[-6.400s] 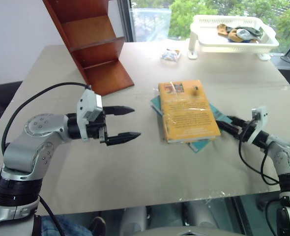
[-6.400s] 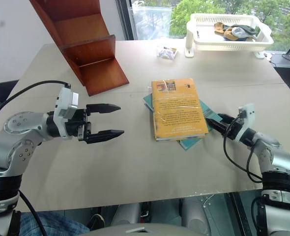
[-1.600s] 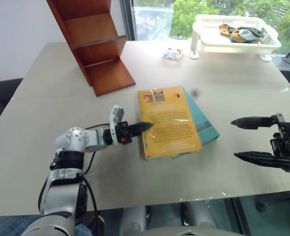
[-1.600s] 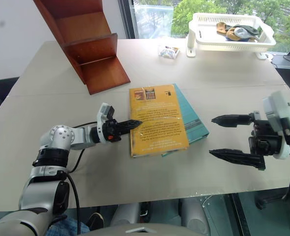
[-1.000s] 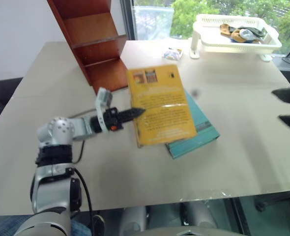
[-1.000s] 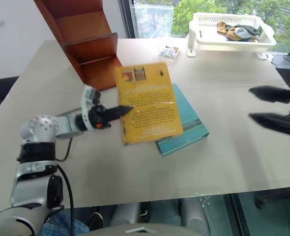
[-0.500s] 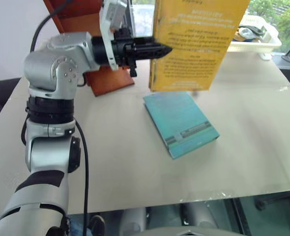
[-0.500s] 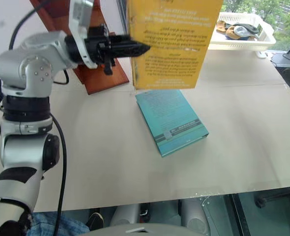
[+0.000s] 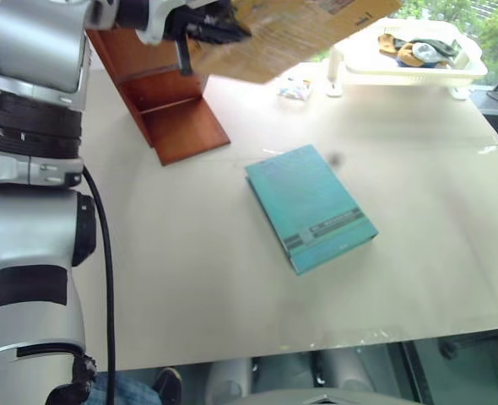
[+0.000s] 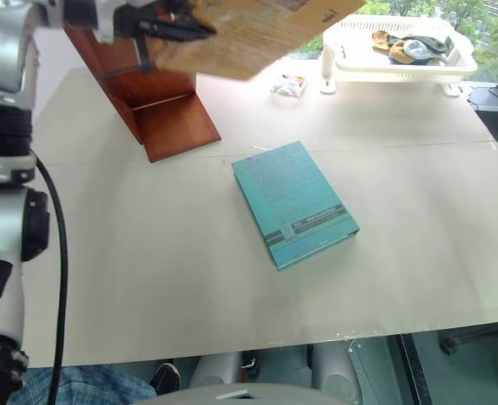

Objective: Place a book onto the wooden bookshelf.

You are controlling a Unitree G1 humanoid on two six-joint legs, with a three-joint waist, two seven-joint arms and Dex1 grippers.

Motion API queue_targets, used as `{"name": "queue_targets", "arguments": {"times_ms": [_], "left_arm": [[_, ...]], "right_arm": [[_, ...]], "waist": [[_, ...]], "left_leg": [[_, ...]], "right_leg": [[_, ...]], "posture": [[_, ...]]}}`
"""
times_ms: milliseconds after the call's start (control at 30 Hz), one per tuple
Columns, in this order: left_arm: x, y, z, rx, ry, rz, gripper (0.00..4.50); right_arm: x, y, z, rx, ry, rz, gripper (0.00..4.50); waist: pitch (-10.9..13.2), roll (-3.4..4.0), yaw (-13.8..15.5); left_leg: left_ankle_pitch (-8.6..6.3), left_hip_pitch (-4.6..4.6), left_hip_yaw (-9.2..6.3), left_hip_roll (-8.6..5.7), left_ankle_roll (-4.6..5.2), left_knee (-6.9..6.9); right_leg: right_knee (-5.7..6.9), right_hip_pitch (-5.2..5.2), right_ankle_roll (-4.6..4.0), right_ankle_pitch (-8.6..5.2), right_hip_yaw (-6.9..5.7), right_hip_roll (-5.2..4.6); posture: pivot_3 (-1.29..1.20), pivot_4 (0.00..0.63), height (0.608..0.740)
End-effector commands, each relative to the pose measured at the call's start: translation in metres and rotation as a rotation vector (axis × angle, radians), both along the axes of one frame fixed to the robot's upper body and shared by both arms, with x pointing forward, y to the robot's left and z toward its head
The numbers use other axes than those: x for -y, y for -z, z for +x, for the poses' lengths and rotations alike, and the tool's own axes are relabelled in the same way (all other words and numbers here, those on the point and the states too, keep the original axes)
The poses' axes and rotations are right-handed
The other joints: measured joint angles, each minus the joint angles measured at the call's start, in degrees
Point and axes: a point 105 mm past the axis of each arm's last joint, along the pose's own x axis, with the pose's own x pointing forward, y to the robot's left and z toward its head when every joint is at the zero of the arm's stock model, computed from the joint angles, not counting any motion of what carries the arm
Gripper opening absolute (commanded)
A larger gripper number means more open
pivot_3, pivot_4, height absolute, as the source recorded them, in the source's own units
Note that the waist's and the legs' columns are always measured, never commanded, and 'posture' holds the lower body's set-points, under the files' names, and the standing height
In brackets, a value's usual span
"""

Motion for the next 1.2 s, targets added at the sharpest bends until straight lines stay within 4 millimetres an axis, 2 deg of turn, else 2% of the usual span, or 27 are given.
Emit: {"name": "queue_targets", "arguments": {"times_ms": [33, 267, 467, 567, 933, 1200], "left_arm": [[0.015, -0.021, -0.012, 0.105, 0.039, 0.047, 0.37], [-0.004, -0.029, 0.003, 0.174, -0.121, 0.152, 0.37], [-0.032, -0.016, 0.015, 0.071, -0.307, 0.206, 0.37], [-0.040, -0.017, 0.022, 0.068, -0.381, 0.196, 0.37], [-0.080, -0.010, 0.034, 0.040, -0.625, 0.147, 0.37], [-0.089, -0.007, 0.039, 0.010, -0.698, 0.093, 0.37]], "right_arm": [[-0.003, -0.012, -0.008, 0.079, -0.051, -0.024, 4.50], [-0.003, -0.014, -0.001, 0.076, -0.035, -0.033, 4.50], [-0.007, -0.014, 0.006, 0.066, -0.041, -0.038, 4.50], [-0.009, -0.015, 0.009, 0.067, -0.045, -0.039, 4.50], [-0.014, -0.019, 0.014, 0.082, -0.058, -0.042, 4.50], [-0.026, -0.031, 0.018, 0.148, -0.101, -0.042, 4.50]], "waist": [[0.00, 0.01, 0.29], [0.09, 0.15, -0.14], [0.09, 0.19, -0.41], [0.10, 0.20, -0.36], [0.11, 0.20, -0.35], [0.11, 0.20, -0.42]], "left_leg": [[-0.01, -0.01, 0.00, 0.00, 0.01, 0.03], [-0.01, -0.03, 0.04, 0.02, 0.01, 0.09], [0.00, -0.66, 0.11, 0.03, 0.01, 0.21], [0.00, -0.91, 0.19, 0.03, 0.01, 0.35], [0.00, -0.97, 0.21, 0.04, 0.01, 0.56], [0.00, -0.99, 0.20, 0.07, 0.02, 0.78]], "right_leg": [[0.01, 0.00, 0.00, 0.00, -0.01, 0.00], [0.12, -0.10, 0.01, 0.00, 0.05, 0.01], [0.37, -0.86, 0.01, 0.00, 0.14, 0.02], [0.59, -1.19, 0.02, -0.01, 0.21, 0.01], [0.90, -1.30, 0.03, -0.02, 0.25, 0.01], [1.04, -1.31, 0.04, -0.02, 0.26, 0.02]], "posture": [[0.00, 0.150, 0.740], [0.00, 0.150, 0.740], [0.00, 0.150, 0.740], [0.00, 0.150, 0.740], [0.00, 0.150, 0.740], [0.00, 0.150, 0.740]]}}
